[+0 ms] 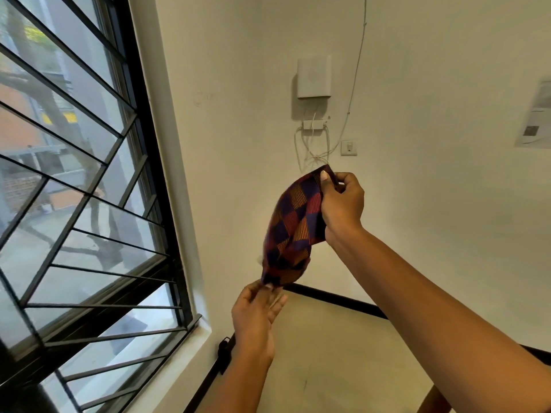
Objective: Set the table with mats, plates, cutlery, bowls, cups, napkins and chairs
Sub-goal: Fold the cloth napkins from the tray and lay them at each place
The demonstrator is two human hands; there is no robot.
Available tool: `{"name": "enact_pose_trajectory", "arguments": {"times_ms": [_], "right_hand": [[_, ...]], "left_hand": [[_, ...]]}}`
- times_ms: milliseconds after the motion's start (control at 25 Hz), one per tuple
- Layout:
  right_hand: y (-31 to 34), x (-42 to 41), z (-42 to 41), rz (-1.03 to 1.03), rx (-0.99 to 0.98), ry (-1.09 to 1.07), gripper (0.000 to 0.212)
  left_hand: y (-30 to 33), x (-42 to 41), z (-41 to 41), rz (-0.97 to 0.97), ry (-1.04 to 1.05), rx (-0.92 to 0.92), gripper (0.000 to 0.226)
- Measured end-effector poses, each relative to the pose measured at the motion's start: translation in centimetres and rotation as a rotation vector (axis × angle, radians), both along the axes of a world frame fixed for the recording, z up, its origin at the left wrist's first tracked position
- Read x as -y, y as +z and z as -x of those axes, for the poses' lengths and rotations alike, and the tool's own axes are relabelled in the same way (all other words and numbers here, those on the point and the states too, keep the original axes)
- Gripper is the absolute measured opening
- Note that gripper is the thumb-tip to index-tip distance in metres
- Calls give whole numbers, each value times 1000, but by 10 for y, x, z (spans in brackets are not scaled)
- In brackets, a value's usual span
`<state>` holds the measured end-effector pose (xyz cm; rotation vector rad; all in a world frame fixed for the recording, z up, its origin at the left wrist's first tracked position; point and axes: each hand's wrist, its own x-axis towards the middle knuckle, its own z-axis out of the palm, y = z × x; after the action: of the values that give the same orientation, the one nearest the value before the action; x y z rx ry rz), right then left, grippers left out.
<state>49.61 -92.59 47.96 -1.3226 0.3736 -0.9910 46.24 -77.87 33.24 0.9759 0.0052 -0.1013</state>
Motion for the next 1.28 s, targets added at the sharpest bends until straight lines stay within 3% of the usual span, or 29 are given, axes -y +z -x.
{"name": "enact_pose_trajectory", "arguments": {"times_ms": [120, 320, 520, 600, 720, 760, 840, 880, 960, 1040, 1160, 1280], "right_hand": [[-5, 10, 2, -11, -44, -33, 8], [-14, 10, 4, -31, -125, -7, 10], [-20, 4, 2, 6, -145, 21, 9], [-23, 1, 1, 23, -148, 31, 11], [-31, -6, -2, 59, -219, 71, 12], [-33, -7, -2, 61, -247, 96, 10], [-34, -7, 0, 27, -288, 174, 15], [-33, -7, 2, 5, -310, 221, 23], [-29, -9, 7, -18, -366, 303, 36], [-25, -12, 11, -64, -389, 375, 40], [-22, -11, 20, -120, -256, 529, 42], [-42, -3, 28, 131, -236, 422, 43]], "left_hand": [[13, -13, -6, 307, -60, -48, 17], [9, -19, -3, 382, -102, -29, 22], [2, -13, 8, 297, -32, -8, 23], [-2, -12, 6, 240, 29, -87, 26], [-15, -7, -1, -53, 120, -322, 27], [-16, -7, 0, -172, 189, -323, 30], [-15, -10, 5, -318, 331, -24, 41], [-11, -13, 8, -333, 292, 190, 52], [1, -18, 7, -471, -1, 497, 63], [11, -21, -1, -633, -196, 584, 50], [22, -26, -14, -457, -243, 359, 22], [28, -34, -19, -192, -304, 156, 24]]}}
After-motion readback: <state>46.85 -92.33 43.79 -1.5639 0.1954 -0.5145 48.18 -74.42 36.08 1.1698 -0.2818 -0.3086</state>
